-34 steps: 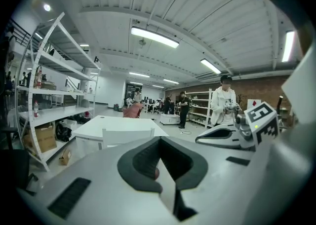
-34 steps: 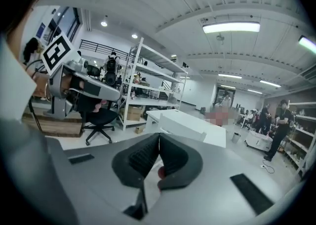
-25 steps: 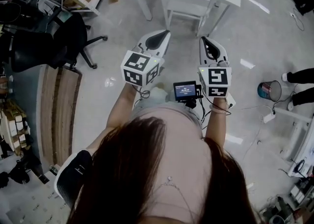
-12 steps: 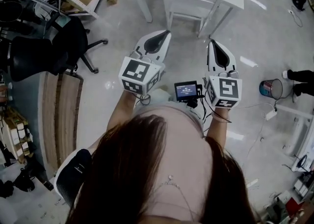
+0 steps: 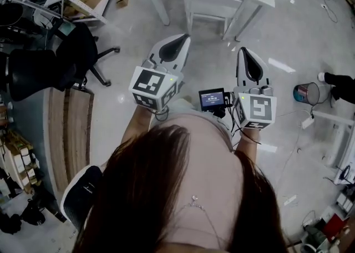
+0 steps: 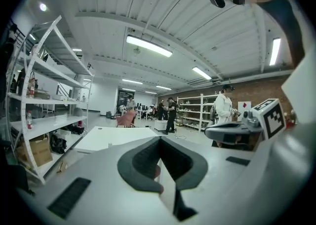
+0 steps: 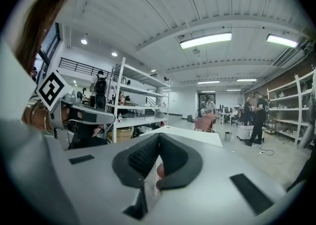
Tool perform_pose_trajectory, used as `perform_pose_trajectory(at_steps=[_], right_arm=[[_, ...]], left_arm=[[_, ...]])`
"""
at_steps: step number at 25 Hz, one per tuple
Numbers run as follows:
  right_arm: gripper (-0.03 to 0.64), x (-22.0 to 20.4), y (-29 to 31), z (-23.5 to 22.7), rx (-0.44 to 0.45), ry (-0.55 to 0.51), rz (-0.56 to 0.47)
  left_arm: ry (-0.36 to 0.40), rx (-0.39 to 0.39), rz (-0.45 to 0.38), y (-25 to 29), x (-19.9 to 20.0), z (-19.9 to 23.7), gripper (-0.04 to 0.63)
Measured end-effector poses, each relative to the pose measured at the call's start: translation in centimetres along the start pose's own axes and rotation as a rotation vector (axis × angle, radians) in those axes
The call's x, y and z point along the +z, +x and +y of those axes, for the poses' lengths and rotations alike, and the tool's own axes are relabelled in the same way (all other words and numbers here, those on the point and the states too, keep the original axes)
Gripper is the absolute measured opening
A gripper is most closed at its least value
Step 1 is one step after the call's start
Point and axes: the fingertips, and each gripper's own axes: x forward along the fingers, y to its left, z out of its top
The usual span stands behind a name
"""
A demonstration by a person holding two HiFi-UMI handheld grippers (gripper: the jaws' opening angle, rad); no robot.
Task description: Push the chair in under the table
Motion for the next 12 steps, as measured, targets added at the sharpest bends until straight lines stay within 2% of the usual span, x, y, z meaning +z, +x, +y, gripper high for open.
perform_pose_trajectory(at_steps=[3,12], right_arm=[[0.021,0.0,-0.1,-0.1,-0.008,0.008,-0.005],[0.021,0.9,0.0,-0.7,-0.012,-0.017,-0.033]], left_arm=[[-0.002,0.003,-0.003,0.0,-0.1,-0.1,0.008],[-0.091,-0.015,-0.048,0.1,0.6,-0.7,0.008]])
